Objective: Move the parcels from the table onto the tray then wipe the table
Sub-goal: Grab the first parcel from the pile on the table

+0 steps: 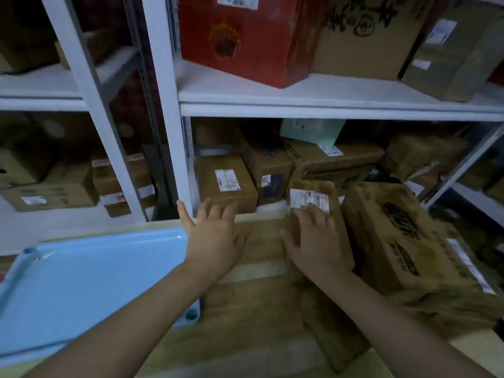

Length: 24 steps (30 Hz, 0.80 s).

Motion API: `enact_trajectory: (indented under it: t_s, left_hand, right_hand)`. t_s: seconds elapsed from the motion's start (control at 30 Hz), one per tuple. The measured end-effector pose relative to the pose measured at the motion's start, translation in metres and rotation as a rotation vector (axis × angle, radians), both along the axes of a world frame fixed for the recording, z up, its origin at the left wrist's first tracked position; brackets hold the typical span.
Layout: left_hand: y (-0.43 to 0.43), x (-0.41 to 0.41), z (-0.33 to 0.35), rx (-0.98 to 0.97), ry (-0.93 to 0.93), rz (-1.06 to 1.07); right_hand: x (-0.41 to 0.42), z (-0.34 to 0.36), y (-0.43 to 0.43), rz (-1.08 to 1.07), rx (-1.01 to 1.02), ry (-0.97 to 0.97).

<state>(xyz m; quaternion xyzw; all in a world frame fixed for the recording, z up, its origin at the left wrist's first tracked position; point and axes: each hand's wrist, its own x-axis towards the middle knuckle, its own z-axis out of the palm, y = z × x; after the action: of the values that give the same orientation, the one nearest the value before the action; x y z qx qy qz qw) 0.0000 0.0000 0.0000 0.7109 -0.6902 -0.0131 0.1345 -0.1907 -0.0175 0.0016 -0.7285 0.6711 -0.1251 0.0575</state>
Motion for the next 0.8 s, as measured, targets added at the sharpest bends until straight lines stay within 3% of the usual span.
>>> enact_trajectory:
  t_s: [0.07,0.13,0.33,0.6,0.8]
  left_hand:
    - [0.003,-0.003,-0.011,0.03,-0.017,-0.021]
    - [0.006,-0.004,-0.032,0.051,-0.008,-0.038]
    - [-0.001,-0.018,-0.077,0.104,0.18,-0.038]
    - [-0.015,-0.092,-0.118,0.118,0.594,-0.223]
    - [0.018,-0.111,-0.125,0.163,0.969,-0.252]
  right_hand:
    - [0.003,-0.02,0.001,0.129,-0.157,-0.077]
    - [0.008,-0.04,0.004,0.126,-0.278,-0.034]
    - [-0.004,-0.085,0.001,-0.219,-0.351,0.162]
    - [-0.03,-0.123,0.009,-0.323,-0.492,0.168]
    - [-0.043,-0.128,0.028,-0.27,-0.485,0.017]
